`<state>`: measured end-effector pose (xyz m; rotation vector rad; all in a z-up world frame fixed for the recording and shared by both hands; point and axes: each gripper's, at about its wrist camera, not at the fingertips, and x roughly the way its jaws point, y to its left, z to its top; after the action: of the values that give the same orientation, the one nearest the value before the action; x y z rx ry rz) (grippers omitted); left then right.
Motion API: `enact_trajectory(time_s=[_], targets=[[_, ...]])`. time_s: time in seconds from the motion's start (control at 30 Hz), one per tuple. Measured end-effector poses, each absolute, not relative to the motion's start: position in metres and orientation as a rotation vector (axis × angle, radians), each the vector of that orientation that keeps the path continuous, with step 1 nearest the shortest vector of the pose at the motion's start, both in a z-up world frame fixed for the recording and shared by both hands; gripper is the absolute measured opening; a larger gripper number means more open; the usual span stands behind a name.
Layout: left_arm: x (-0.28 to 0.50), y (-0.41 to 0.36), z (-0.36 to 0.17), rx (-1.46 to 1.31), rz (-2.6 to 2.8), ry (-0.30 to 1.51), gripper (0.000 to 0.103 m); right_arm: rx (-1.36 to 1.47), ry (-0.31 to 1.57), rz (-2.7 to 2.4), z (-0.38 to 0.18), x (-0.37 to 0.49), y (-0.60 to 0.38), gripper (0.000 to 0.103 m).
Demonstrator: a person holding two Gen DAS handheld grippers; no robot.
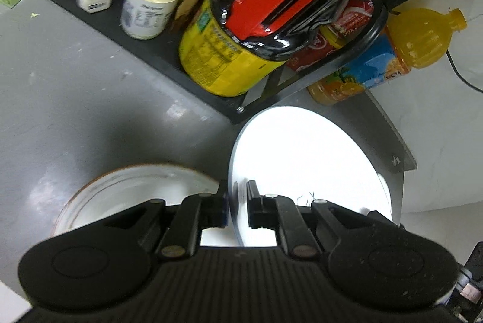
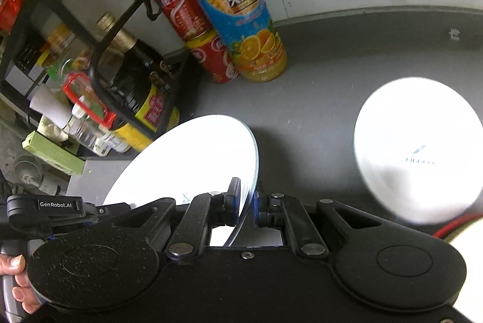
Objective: Organize plates and bowls
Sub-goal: 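Lift the 'Sweet' plate and lower it onto the flower-pattern plate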
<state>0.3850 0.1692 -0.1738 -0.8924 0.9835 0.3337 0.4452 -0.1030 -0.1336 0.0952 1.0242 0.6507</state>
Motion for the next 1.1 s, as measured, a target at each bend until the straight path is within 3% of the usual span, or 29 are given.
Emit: enact_trajectory(time_s=[1.1], targets=[[0.282, 0.190, -0.197, -0.862, 0.351, 1.043, 0.010, 0.013, 1.041, 0.664, -0.164, 0.358, -0.067, 0.008]])
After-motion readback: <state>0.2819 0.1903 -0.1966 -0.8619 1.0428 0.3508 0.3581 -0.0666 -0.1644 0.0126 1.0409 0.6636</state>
